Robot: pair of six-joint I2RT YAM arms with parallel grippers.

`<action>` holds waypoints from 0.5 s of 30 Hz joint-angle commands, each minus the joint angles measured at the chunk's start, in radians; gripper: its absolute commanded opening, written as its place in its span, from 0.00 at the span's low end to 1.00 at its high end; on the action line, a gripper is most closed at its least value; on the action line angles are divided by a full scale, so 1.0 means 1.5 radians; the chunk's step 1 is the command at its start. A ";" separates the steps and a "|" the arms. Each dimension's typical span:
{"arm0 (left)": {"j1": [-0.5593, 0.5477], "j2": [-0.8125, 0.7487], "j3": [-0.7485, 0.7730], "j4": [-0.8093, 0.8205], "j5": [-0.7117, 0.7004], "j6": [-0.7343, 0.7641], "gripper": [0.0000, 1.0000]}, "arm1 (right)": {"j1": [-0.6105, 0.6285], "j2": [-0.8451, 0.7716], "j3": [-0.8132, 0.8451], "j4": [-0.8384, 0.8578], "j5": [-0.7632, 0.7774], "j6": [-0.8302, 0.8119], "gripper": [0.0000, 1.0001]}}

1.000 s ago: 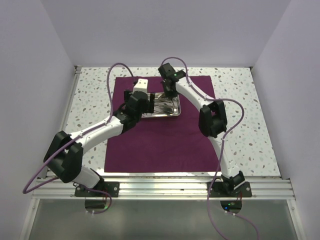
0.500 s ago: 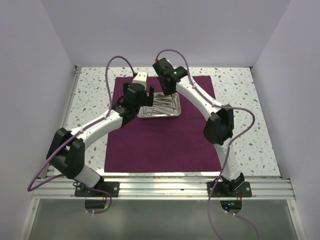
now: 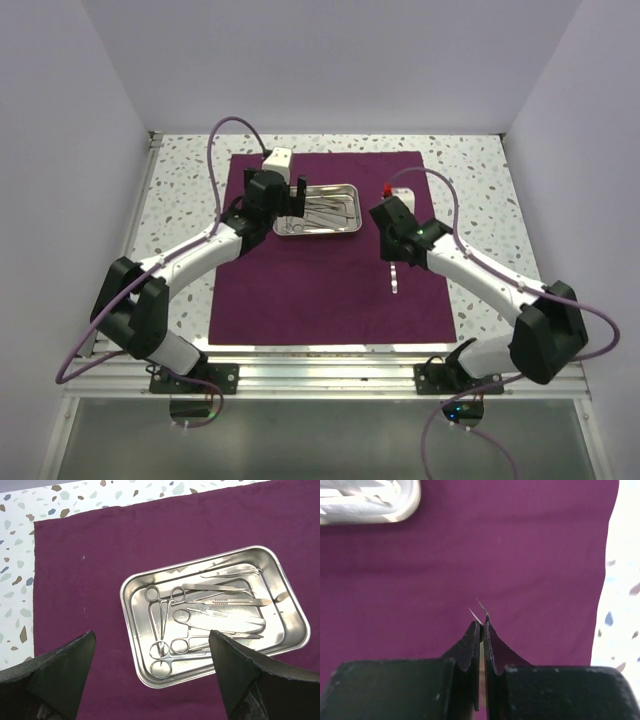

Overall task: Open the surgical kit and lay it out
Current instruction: Place the medical item in the surgical kit.

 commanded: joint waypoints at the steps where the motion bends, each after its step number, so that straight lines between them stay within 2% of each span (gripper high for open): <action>1: 0.011 -0.026 -0.009 0.044 0.005 -0.005 1.00 | 0.000 -0.075 -0.098 0.095 -0.032 0.089 0.00; 4: 0.011 -0.025 -0.011 0.053 0.005 -0.013 1.00 | -0.001 -0.099 -0.151 0.108 -0.044 0.090 0.00; 9: 0.012 -0.001 0.033 0.037 0.007 -0.019 0.99 | 0.000 -0.067 -0.182 0.122 -0.054 0.074 0.00; 10: 0.012 0.009 0.061 0.034 0.008 -0.020 1.00 | 0.000 -0.065 -0.186 0.125 -0.060 0.074 0.07; 11: 0.015 0.015 0.082 0.019 0.007 -0.021 0.99 | 0.000 -0.065 -0.196 0.128 -0.063 0.070 0.49; 13: 0.017 0.029 0.154 -0.004 0.002 -0.016 1.00 | -0.001 -0.073 -0.202 0.119 -0.050 0.071 0.89; 14: 0.018 0.045 0.181 -0.013 0.003 -0.011 0.99 | 0.000 -0.079 -0.200 0.112 -0.036 0.069 0.99; 15: 0.018 0.054 0.206 -0.044 0.002 -0.005 1.00 | -0.001 -0.085 -0.195 0.102 -0.023 0.068 0.98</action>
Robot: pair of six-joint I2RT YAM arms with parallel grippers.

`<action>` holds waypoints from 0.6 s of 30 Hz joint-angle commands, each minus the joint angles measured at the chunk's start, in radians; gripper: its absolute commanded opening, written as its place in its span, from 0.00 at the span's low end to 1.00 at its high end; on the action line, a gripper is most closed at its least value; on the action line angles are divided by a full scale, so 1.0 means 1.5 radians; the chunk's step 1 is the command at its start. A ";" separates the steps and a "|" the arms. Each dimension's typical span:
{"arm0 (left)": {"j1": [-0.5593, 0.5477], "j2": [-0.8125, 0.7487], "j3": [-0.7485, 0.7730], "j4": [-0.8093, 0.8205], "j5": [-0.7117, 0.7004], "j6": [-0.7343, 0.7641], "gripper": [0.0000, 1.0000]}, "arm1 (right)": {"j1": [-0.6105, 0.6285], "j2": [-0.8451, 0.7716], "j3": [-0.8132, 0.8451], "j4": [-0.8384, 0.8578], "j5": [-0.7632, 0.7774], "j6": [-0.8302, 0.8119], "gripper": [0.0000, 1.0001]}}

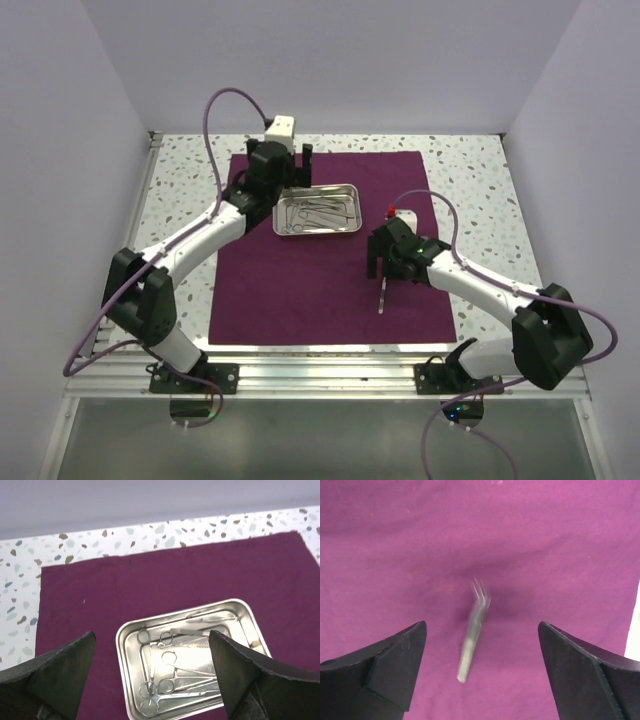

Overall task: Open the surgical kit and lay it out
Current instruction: Place the medical item in the surgical kit, then pick up the medical item from the container.

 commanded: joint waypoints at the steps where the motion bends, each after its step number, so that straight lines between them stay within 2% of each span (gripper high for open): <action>1: 0.009 0.031 0.141 -0.029 -0.002 0.011 1.00 | 0.000 -0.030 0.018 -0.010 0.042 0.004 0.98; 5: 0.036 0.079 0.251 -0.084 -0.010 0.023 1.00 | 0.000 -0.042 0.092 -0.013 0.056 -0.027 0.98; 10: 0.088 0.152 0.357 -0.113 0.093 0.021 1.00 | 0.000 0.063 0.252 0.004 0.021 -0.051 0.99; 13: 0.101 0.155 0.333 -0.095 0.124 0.037 1.00 | -0.002 0.176 0.393 0.005 0.008 -0.070 0.97; 15: 0.105 0.152 0.301 -0.071 0.120 0.044 0.99 | -0.007 0.268 0.453 0.000 0.011 -0.071 0.93; 17: 0.108 0.153 0.293 -0.066 0.121 0.046 0.99 | -0.012 0.336 0.562 -0.032 -0.001 -0.078 0.88; 18: 0.109 0.155 0.292 -0.067 0.124 0.049 0.99 | -0.014 0.416 0.603 -0.050 -0.003 -0.083 0.87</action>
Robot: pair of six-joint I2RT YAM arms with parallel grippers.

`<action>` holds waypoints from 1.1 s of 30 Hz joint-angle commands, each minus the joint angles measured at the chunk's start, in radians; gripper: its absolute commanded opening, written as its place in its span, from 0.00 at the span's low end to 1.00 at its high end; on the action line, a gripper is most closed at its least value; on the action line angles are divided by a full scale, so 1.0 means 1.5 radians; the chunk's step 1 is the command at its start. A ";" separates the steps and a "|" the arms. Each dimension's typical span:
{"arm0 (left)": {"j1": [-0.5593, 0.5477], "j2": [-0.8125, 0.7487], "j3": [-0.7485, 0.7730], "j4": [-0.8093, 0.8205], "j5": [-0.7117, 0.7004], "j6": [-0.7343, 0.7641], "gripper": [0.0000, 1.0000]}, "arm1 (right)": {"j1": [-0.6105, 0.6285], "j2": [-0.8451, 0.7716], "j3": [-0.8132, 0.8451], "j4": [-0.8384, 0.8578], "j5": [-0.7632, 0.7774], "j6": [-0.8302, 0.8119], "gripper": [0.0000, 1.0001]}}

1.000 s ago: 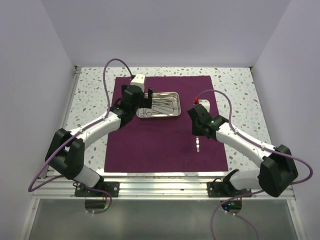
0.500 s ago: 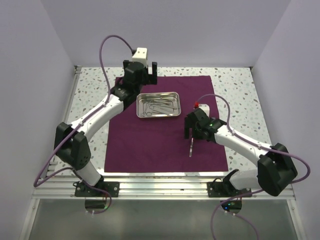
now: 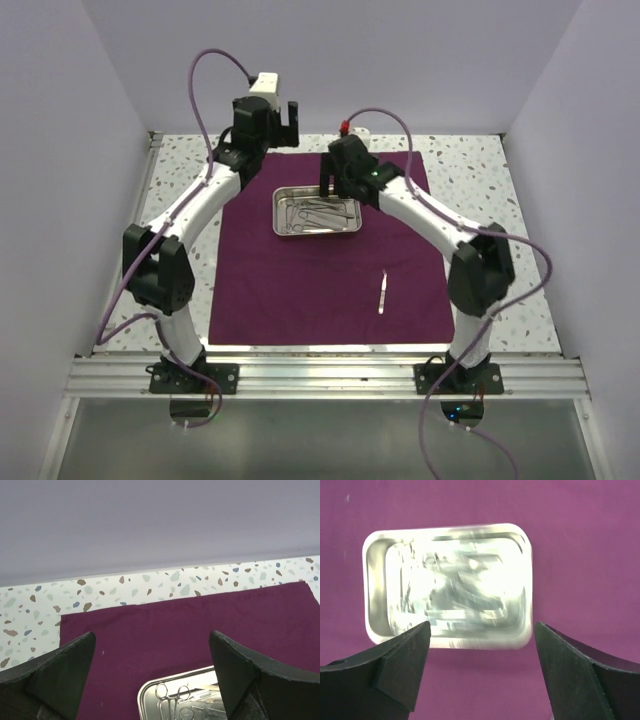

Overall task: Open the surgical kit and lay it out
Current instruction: Pick up the medical item from the container.

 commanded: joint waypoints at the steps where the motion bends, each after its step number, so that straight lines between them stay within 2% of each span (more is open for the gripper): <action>1: 0.000 -0.001 -0.013 0.007 0.027 0.026 0.99 | -0.009 0.152 0.175 -0.082 -0.015 -0.031 0.83; 4: 0.002 -0.012 -0.033 0.027 0.022 0.030 1.00 | -0.009 0.260 0.273 -0.116 -0.019 -0.063 0.77; 10: 0.005 -0.020 -0.048 0.042 0.022 0.031 0.99 | -0.023 0.330 0.329 -0.119 0.009 -0.119 0.62; 12: 0.006 -0.015 -0.049 0.042 0.023 0.031 1.00 | -0.026 0.342 0.337 -0.121 0.021 -0.127 0.60; 26: 0.011 -0.001 -0.043 0.042 0.038 0.027 0.99 | -0.048 0.419 0.370 -0.121 -0.064 -0.136 0.60; 33: 0.014 0.007 -0.040 0.043 0.041 0.026 0.99 | -0.047 0.334 0.249 -0.023 -0.095 -0.138 0.60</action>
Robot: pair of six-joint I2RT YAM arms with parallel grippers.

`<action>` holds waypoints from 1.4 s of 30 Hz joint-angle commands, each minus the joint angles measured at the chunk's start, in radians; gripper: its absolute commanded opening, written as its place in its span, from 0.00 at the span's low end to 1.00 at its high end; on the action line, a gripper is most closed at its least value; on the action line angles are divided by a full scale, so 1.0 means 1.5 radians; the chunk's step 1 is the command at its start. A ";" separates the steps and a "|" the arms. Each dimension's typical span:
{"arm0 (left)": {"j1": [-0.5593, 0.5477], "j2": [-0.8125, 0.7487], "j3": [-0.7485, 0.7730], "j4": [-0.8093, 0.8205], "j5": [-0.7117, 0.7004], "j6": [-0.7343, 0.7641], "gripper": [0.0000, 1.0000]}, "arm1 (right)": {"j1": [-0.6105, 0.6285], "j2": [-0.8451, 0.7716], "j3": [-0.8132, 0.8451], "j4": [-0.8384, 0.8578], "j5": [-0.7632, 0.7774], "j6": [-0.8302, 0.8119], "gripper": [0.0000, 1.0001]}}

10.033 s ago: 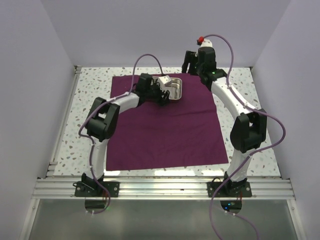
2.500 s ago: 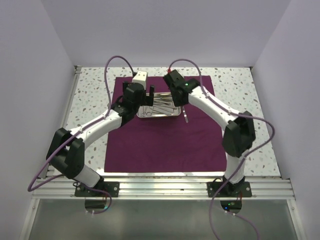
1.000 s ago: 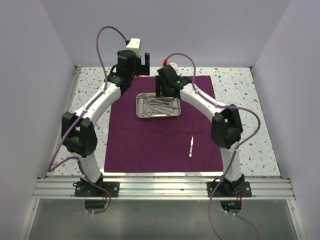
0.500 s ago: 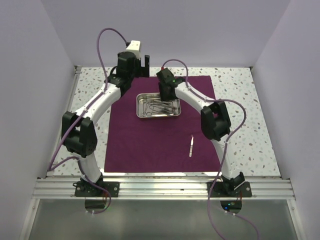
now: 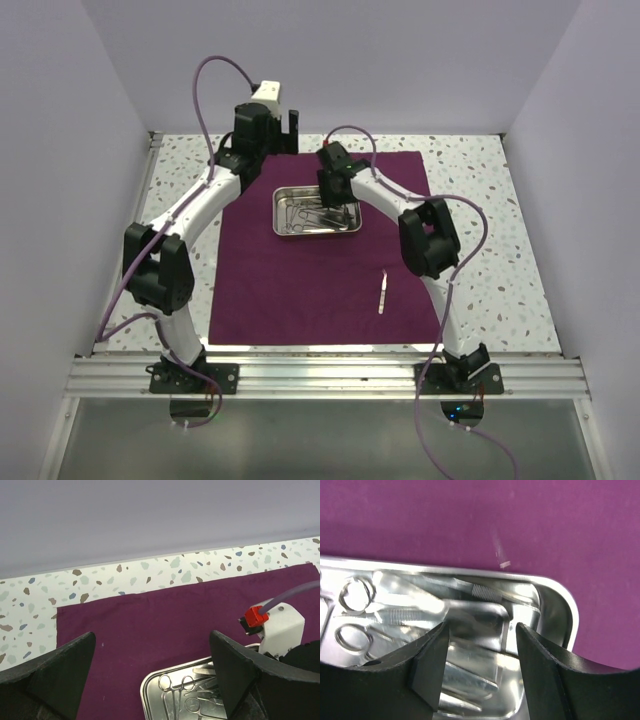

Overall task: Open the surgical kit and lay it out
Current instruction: Pick up the medical item from the container.

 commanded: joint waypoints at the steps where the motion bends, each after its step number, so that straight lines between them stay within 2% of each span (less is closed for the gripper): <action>1: 0.008 0.006 0.006 0.032 0.012 0.008 0.99 | 0.003 -0.063 -0.044 0.041 -0.032 -0.015 0.60; 9: 0.008 0.009 0.008 0.030 0.005 0.009 0.99 | 0.002 -0.083 -0.067 0.077 -0.078 -0.019 0.59; 15: 0.010 0.013 0.011 0.027 0.010 0.009 0.99 | 0.002 -0.040 -0.019 0.059 -0.088 -0.031 0.59; 19: 0.010 0.012 0.012 0.025 0.006 0.010 0.99 | 0.003 -0.015 -0.007 0.055 -0.099 -0.031 0.43; 20: 0.010 0.013 0.013 0.025 0.005 0.010 0.99 | 0.002 -0.010 -0.008 0.053 -0.102 -0.031 0.36; 24: 0.010 0.016 0.014 0.025 0.006 0.010 0.99 | 0.003 -0.010 -0.019 0.051 -0.107 -0.032 0.23; 27: 0.011 0.019 0.017 0.021 0.007 0.010 0.99 | 0.002 -0.013 -0.030 0.055 -0.113 -0.034 0.22; 30: 0.011 0.018 0.016 0.020 0.010 0.010 0.99 | 0.002 -0.007 -0.027 0.053 -0.117 -0.036 0.26; 32: 0.010 0.018 0.016 0.021 0.010 0.009 1.00 | 0.003 -0.004 -0.018 0.049 -0.127 -0.041 0.32; 36: 0.011 0.017 0.016 0.021 0.009 0.010 0.99 | 0.003 -0.001 -0.018 0.049 -0.152 -0.052 0.33; 39: 0.011 0.019 0.016 0.022 0.010 0.010 1.00 | 0.003 -0.001 -0.022 0.055 -0.148 -0.055 0.28; 42: 0.011 0.020 0.017 0.022 0.010 0.009 1.00 | 0.002 0.003 -0.015 0.056 -0.153 -0.056 0.15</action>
